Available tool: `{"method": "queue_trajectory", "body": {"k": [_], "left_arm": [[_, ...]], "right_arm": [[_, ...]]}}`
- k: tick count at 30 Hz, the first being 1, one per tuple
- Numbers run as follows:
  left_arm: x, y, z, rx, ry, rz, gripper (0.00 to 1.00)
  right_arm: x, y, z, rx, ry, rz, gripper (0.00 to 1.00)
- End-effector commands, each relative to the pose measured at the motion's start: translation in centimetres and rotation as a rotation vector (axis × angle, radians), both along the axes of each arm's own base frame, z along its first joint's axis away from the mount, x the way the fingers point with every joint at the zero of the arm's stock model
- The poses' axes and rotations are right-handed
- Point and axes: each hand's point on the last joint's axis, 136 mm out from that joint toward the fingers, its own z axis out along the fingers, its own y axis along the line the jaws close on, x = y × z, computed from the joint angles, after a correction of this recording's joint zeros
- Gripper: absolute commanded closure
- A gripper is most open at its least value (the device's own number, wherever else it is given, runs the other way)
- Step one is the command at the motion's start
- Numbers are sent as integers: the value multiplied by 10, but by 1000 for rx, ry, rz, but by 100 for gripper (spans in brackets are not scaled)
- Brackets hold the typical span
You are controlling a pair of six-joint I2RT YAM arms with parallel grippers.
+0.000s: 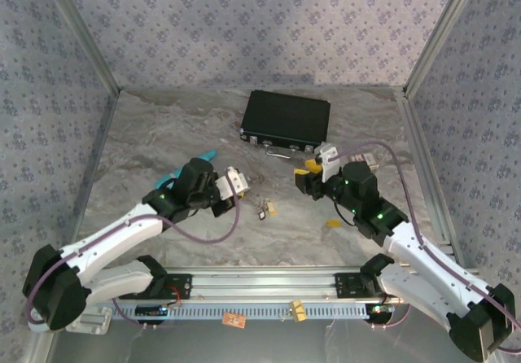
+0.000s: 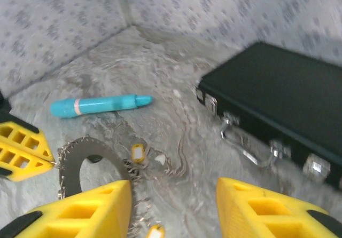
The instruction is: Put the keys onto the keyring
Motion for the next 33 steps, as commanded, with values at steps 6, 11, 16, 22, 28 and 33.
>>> {"method": "queue_trajectory", "body": {"k": [6, 11, 16, 22, 28, 33], "left_arm": [[-17, -22, 55, -233, -263, -218, 100], [-27, -23, 60, -268, -286, -274, 100], [-35, -29, 63, -314, -267, -321, 100], [-34, -31, 65, -351, -254, -319, 100], [-35, -34, 67, -372, -234, -325, 100], [-38, -34, 65, -377, -221, -336, 100]], "right_arm": [[-29, 50, -6, -274, -380, 415, 52], [-40, 77, -19, -354, -388, 565, 57], [-47, 93, -19, -320, -379, 652, 65], [-55, 103, -19, -270, -357, 704, 67], [-56, 108, -22, -270, -358, 710, 70], [-55, 112, -19, -273, -371, 705, 74]]}}
